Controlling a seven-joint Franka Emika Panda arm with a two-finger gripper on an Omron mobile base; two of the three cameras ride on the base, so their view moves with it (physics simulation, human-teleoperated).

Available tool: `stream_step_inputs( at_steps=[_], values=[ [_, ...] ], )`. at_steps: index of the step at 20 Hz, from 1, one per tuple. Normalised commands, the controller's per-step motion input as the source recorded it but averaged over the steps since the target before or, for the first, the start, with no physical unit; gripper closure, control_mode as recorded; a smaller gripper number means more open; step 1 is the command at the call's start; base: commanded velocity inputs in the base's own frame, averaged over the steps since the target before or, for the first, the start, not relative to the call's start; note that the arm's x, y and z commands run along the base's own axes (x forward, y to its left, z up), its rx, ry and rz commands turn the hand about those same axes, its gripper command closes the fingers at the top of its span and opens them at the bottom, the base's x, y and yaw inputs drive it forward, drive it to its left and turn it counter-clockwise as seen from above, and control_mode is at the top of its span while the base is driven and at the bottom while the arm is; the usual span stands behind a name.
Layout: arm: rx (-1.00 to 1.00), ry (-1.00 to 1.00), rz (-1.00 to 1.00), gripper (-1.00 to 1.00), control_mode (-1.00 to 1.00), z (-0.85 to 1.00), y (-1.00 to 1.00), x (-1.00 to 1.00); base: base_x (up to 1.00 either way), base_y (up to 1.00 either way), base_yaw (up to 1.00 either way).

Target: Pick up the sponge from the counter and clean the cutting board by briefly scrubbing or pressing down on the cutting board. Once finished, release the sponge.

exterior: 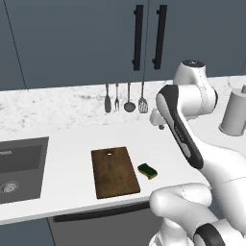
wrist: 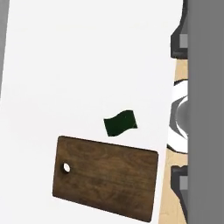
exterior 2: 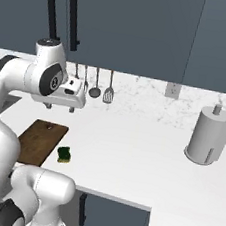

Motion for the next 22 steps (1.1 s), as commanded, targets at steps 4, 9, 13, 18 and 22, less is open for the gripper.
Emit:
stream_step_inputs(
  at_steps=[4,9,13,18,22],
  values=[
    [-0.05,0.0,0.03,-1.0,-1.0,-0.55,0.0,-0.16,0.0,0.0,0.0],
    [0.0,0.0,0.04,-1.0,-1.0,-0.65,0.0,-0.03,0.0,0.0,0.0],
    [0.01,0.0,0.06,-1.0,-1.0,-0.68,0.0,0.01,0.0,0.0,0.0],
    [0.0,0.05,0.1,-1.0,-1.0,-0.57,0.1,0.16,0.0,0.0,0.0],
    [0.0,0.12,0.08,-1.0,-1.0,-0.43,0.22,0.24,0.0,0.0,0.0]
  ],
)
